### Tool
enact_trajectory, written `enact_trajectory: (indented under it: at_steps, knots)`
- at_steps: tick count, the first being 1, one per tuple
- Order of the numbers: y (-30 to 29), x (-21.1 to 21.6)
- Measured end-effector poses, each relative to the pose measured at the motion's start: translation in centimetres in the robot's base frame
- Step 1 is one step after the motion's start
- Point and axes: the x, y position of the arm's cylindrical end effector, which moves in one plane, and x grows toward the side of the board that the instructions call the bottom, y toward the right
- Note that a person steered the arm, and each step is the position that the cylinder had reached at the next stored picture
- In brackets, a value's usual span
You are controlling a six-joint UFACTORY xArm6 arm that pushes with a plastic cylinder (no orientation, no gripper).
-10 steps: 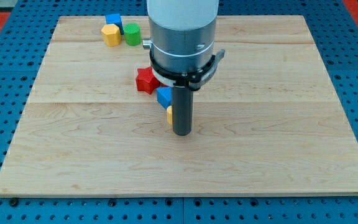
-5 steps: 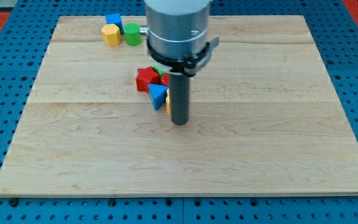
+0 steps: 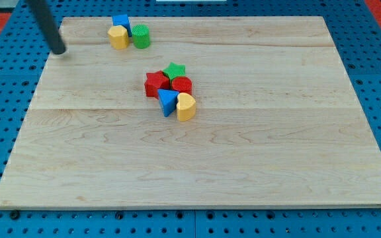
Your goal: Move the yellow hexagon and the green circle slightly right
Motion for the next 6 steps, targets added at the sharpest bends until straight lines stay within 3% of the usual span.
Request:
enact_trajectory:
  at_steps: [3,5,6]
  knots:
    - [12.6,-1.2]
    - [6.7,-2.8]
    - [0.5,-2.2]
